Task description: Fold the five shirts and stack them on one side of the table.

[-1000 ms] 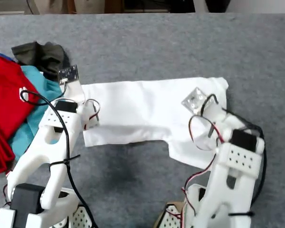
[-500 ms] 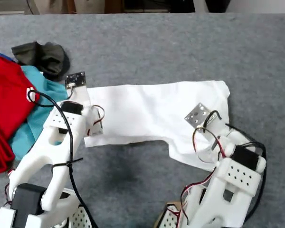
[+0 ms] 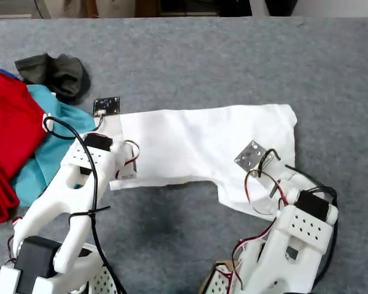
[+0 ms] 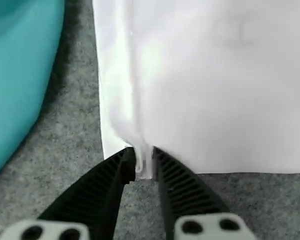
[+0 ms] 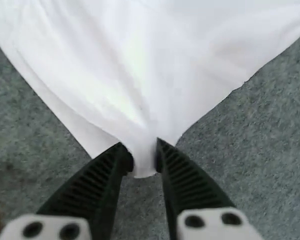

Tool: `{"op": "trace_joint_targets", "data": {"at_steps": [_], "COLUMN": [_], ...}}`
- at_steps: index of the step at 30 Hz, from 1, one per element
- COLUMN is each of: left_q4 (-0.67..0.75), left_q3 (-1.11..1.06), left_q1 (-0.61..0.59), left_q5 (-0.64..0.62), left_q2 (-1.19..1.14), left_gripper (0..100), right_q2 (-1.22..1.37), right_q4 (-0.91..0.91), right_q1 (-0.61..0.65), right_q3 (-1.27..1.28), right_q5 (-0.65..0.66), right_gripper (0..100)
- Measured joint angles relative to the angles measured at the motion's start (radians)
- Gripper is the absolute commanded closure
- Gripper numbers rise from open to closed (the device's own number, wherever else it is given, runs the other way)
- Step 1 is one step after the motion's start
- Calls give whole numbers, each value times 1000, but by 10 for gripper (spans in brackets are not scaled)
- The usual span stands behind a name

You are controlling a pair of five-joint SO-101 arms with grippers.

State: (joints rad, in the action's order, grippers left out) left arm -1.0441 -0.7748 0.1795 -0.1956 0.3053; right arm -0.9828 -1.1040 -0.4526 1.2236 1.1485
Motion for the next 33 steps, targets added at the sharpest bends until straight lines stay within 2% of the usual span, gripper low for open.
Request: {"op": "trace_joint_targets", "data": {"at_steps": [4, 8, 11, 14, 16, 20, 25, 33], "left_q4": [-86, -236, -354, -382, -342, -152, 74, 118], "left_q3": [2, 72, 190, 345, 423, 451, 474, 609], "left_q1": [-2, -8, -46, -107, -123, -112, -72, -101], "left_q5": [-2, 14, 29, 0, -32, -87, -166, -253], "left_q2": [5, 6, 6, 6, 5, -58, -269, -640], "left_gripper": [700, 711, 834, 987, 966, 981, 981, 981], "right_q2": [0, 0, 0, 0, 18, 124, 410, 904], "right_q4": [31, 35, 43, 75, 94, 181, 362, 397], "right_q1": [0, -2, -15, 11, 68, 204, 233, 232], "right_q3": [0, -41, -107, -181, -215, -261, -370, -700], "right_q5": [0, 0, -25, -137, -204, -350, -456, -546], "right_gripper": [822, 840, 998, 966, 977, 982, 983, 983]}}
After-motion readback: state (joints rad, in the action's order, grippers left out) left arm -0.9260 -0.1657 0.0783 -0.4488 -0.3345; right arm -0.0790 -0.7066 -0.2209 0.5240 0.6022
